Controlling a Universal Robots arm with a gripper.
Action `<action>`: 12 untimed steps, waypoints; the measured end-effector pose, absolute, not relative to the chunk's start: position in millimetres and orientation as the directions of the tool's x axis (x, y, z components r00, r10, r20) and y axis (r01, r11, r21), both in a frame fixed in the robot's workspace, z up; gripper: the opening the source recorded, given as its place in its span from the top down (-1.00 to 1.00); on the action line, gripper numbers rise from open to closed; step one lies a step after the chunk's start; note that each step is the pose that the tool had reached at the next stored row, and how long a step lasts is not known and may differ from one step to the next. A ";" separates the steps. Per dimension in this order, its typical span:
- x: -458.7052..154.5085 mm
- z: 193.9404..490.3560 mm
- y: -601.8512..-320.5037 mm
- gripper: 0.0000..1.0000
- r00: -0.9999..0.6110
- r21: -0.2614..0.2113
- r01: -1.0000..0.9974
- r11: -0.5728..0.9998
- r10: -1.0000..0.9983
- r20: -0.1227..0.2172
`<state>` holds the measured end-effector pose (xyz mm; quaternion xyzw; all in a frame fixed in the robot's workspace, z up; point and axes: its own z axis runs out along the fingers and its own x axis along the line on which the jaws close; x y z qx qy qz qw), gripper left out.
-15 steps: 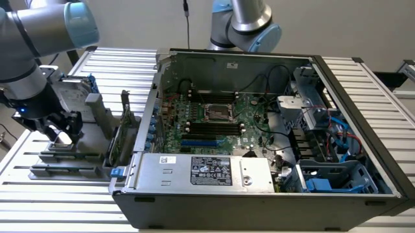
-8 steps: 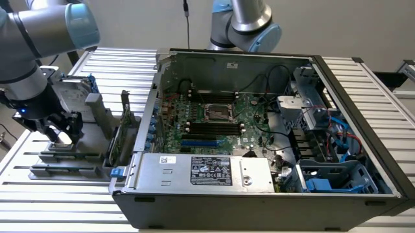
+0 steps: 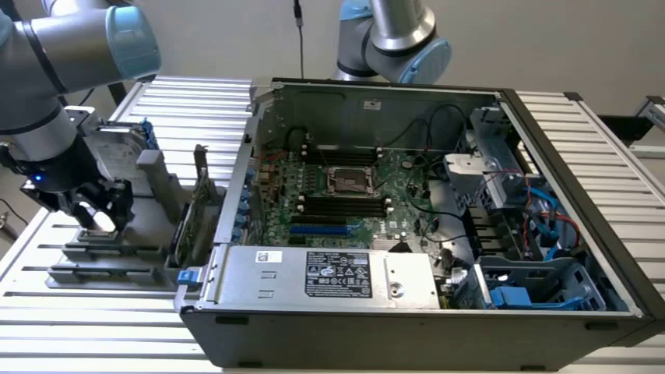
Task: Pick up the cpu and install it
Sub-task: 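Pick up the cpu and move it towards the insertion slot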
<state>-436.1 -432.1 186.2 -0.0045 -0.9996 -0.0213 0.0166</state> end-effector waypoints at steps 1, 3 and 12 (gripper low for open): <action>-436.1 186.1 -432.0 -0.19 -0.999 0.042 0.010 0.999 0.008 0.033; -436.1 186.3 -432.0 -0.15 -0.999 0.042 0.010 0.999 0.008 0.034; -436.0 187.3 -431.7 -0.08 -0.999 0.043 0.010 0.999 0.008 0.035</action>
